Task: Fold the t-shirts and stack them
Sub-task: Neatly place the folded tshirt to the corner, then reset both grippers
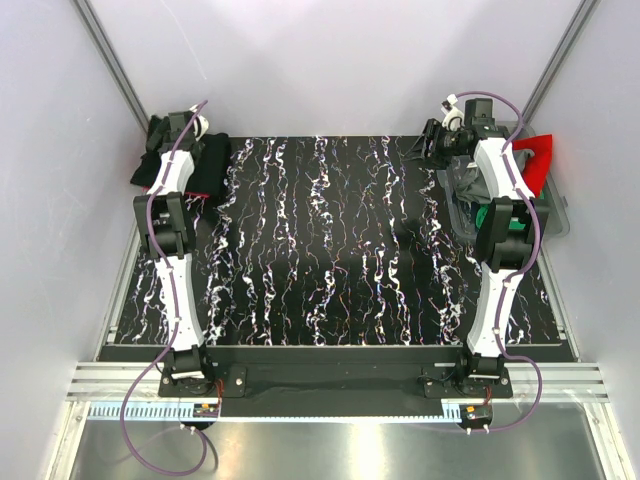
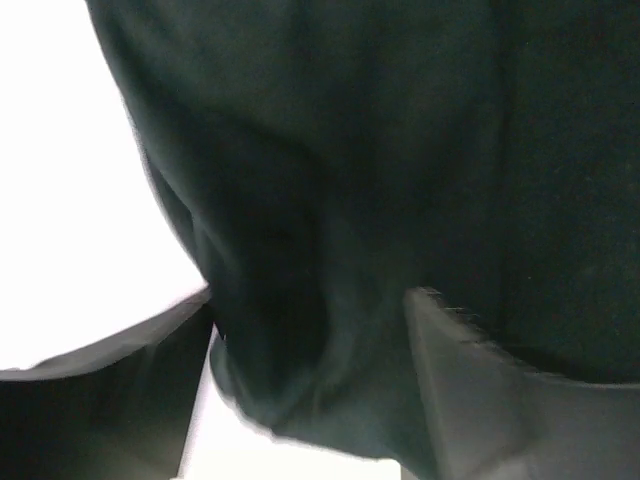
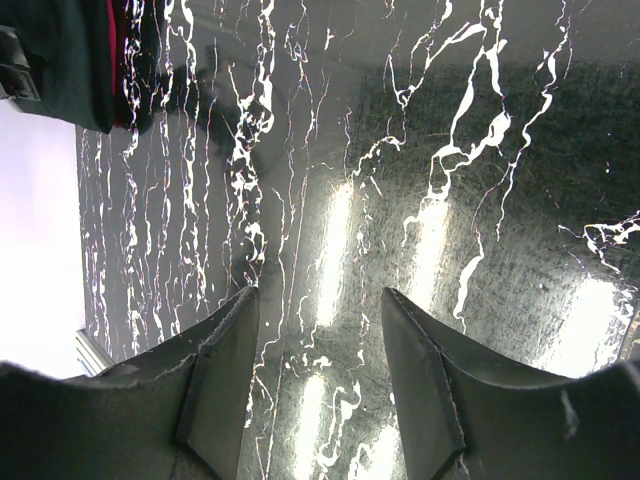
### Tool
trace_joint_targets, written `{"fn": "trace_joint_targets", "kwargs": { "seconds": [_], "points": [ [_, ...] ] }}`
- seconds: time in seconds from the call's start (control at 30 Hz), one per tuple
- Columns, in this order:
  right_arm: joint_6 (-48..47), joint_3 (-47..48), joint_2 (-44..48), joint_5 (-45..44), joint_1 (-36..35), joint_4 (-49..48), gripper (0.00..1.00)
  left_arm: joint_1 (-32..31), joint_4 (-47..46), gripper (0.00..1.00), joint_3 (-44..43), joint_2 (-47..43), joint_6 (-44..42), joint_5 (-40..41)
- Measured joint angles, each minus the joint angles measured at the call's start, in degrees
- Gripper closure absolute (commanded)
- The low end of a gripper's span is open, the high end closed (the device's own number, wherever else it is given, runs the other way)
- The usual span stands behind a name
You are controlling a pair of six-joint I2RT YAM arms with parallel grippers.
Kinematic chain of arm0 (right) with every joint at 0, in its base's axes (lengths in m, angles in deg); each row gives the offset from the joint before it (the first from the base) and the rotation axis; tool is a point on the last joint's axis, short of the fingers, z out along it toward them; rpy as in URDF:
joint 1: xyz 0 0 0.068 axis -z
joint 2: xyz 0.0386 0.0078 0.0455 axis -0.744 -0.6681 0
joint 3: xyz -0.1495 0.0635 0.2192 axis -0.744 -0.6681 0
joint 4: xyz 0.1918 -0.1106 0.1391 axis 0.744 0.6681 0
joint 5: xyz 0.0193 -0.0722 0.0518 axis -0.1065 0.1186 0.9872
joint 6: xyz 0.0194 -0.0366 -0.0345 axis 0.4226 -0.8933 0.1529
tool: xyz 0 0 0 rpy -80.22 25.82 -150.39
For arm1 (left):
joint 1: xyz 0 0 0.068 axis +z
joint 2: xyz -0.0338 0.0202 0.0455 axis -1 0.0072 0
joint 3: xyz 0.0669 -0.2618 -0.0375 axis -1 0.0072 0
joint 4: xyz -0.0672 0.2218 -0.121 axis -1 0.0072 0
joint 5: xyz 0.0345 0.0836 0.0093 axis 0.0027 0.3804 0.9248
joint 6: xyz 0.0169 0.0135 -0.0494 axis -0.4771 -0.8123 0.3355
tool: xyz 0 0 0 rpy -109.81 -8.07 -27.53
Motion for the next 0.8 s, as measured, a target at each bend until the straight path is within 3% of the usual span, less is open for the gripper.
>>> {"fn": "trace_joint_targets", "kwargs": {
  "seconds": [0.27, 0.43, 0.5, 0.53, 0.57, 0.6, 0.8],
  "points": [
    [0.0, 0.0, 0.0, 0.1, 0.0, 0.0, 0.41, -1.2, -3.1, 0.01, 0.0, -0.1, 2.6, 1.0],
    [-0.4, 0.0, 0.0, 0.0, -0.1, 0.0, 0.37, -5.3, -3.2, 0.01, 2.6, -3.1, 5.9, 0.8],
    [-1.1, 0.0, 0.0, -0.1, -0.2, 0.1, 0.32, -7.6, -3.1, 0.01, 6.9, -6.6, 7.8, 0.0],
    [-1.6, 0.0, 0.1, -0.3, -0.2, 0.2, 0.25, -9.4, -3.3, 0.01, 10.1, -9.5, 8.8, -0.6],
    [-2.2, 0.2, 0.2, -1.1, -0.3, 0.5, 0.06, -11.0, -3.0, 0.01, 12.7, -12.3, 10.1, -1.1],
    [-3.7, 0.6, 0.4, -2.6, -0.4, 1.3, 0.0, -12.3, -2.5, 0.01, 14.6, -14.5, 11.1, -1.7],
    [-7.7, 3.9, 1.5, -9.3, -3.1, 2.8, 0.0, -20.1, 4.2, 0.01, 19.3, -28.9, 21.9, -13.3]
  ]
}}
